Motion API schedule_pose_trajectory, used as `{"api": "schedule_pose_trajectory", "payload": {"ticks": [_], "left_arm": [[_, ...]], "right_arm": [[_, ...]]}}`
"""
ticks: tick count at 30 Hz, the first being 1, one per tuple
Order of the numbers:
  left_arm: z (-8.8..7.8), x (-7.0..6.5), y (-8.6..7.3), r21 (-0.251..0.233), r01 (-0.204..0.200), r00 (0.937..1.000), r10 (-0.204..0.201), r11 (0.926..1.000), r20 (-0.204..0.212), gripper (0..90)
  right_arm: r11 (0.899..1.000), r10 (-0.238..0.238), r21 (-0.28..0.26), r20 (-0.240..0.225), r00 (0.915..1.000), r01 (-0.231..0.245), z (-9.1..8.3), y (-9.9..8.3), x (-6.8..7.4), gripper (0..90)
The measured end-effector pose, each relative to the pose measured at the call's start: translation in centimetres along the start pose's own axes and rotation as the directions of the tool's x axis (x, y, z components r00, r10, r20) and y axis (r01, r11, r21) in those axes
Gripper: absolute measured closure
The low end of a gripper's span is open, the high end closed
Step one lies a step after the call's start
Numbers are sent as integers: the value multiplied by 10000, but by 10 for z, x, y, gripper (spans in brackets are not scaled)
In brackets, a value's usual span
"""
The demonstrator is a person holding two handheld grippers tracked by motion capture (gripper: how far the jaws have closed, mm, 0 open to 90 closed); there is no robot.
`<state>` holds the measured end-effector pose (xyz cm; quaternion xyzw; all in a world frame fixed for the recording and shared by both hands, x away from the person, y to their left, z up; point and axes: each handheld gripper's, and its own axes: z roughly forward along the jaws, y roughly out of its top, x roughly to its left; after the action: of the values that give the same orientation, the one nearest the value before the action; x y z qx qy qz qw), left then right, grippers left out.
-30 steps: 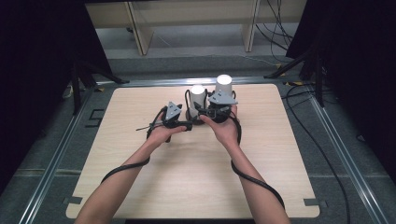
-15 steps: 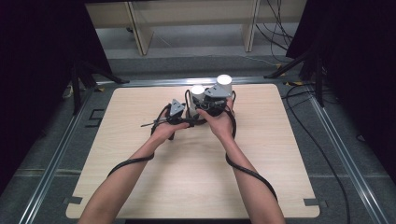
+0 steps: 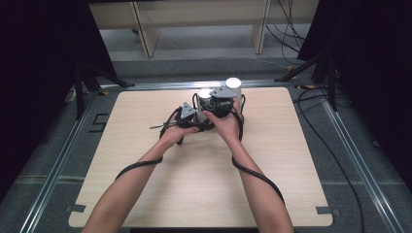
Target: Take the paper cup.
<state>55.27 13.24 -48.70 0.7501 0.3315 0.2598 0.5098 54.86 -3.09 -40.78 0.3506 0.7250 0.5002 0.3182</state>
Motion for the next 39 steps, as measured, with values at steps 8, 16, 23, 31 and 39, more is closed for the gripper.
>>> {"api": "schedule_pose_trajectory", "payload": {"ticks": [8,16,23,31,39], "left_arm": [[3,1,0,169,31,10000,-30,9999,-87,242],[6,2,-4,292,207,9998,-204,9994,-85,249],[6,3,-3,279,273,9996,-272,9992,-57,249],[5,4,-4,373,175,9998,-174,9992,-14,252],[6,4,-4,318,325,9995,-326,9990,26,251]], "right_arm": [[10000,-36,53,134,9999,35,5,2,1,345],[9999,-33,105,224,9997,31,9,1,4,347],[9999,47,113,259,9997,-50,12,1,4,340],[9996,275,107,375,9989,-280,15,2,7,344],[9991,408,-96,271,9988,-406,14,2,4,359]]}}
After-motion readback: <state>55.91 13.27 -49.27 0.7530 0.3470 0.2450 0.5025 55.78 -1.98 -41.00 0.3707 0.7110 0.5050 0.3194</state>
